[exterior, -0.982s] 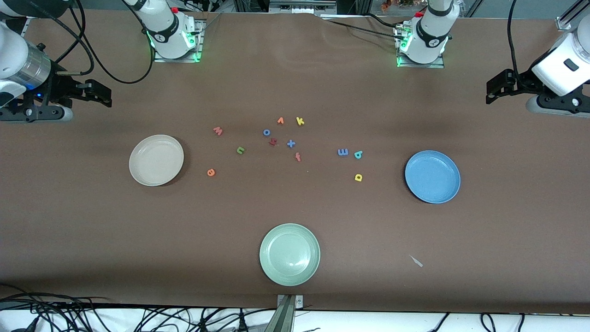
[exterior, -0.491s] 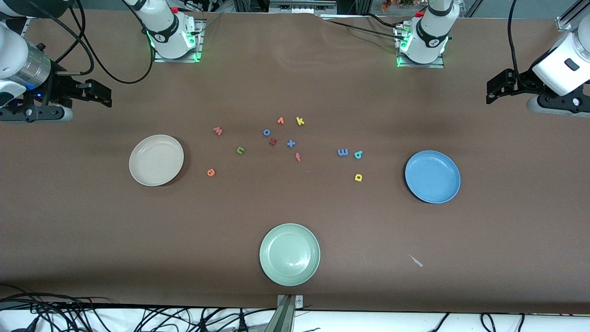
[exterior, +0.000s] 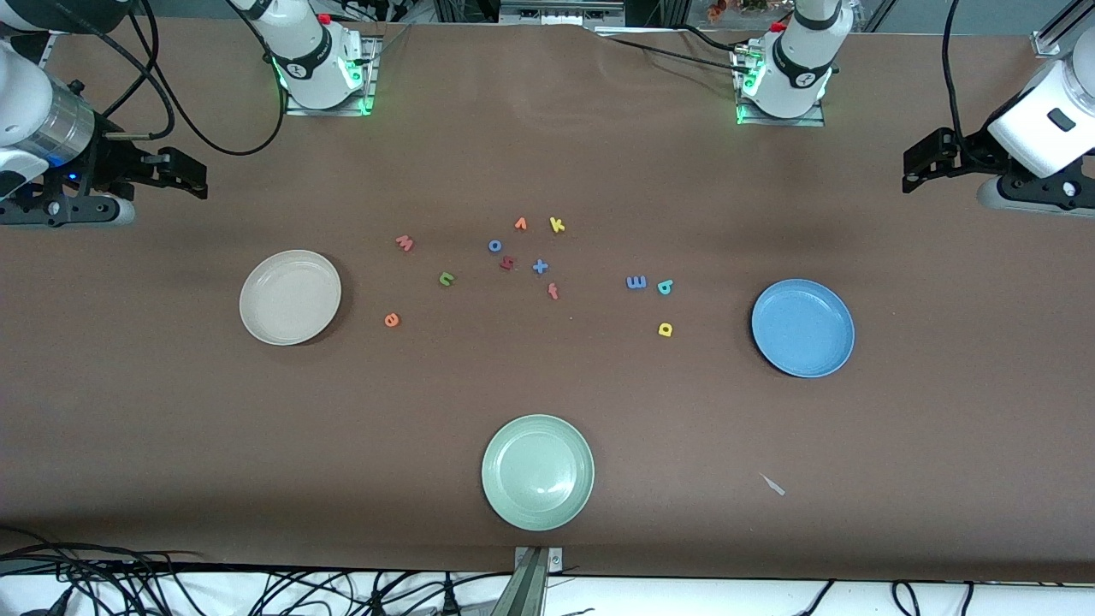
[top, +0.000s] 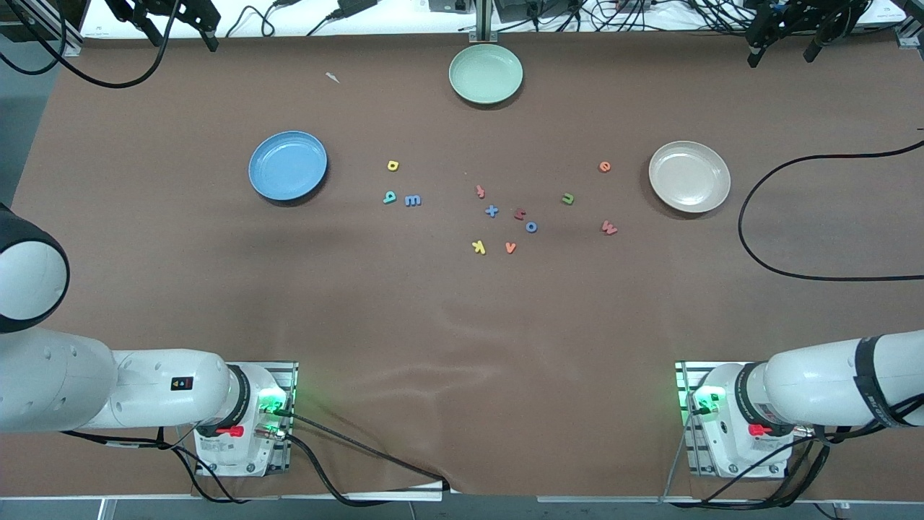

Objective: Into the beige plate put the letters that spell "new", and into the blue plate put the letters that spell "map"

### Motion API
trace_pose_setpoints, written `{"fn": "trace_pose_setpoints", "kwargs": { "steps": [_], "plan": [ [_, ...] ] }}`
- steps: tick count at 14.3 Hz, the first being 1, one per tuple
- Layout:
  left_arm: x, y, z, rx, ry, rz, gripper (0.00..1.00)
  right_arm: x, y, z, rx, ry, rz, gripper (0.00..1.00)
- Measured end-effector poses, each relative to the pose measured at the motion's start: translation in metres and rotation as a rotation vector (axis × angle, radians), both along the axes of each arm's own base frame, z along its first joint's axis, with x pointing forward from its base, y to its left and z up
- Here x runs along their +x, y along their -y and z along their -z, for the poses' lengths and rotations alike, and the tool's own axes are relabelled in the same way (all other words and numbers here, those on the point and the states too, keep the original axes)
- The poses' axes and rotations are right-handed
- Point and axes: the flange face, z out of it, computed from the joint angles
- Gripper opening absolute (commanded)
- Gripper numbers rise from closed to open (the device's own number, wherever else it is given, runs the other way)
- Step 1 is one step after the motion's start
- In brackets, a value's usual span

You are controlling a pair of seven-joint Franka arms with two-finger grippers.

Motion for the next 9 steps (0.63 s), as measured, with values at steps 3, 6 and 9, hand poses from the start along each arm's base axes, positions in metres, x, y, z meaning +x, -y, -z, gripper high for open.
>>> {"fn": "trace_pose_setpoints", "kwargs": {
  "steps": [3, 6, 9],
  "plan": [
    [0.000, 0.000, 0.000, 0.000, 0.000, 0.000, 1.00, 0.000, 0.000, 0.001, 0.000, -0.001, 0.000, 1.00],
    [0.000, 0.000, 0.000, 0.000, 0.001, 0.000, 1.00, 0.002, -0.001, 0.005, 0.002, -0.011, -0.001, 1.00],
    [0.000, 0.000, 0.000, 0.000, 0.001, 0.000, 1.00, 0.004, -0.010, 0.013, 0.005, -0.026, -0.020, 1.00]
  ]
}}
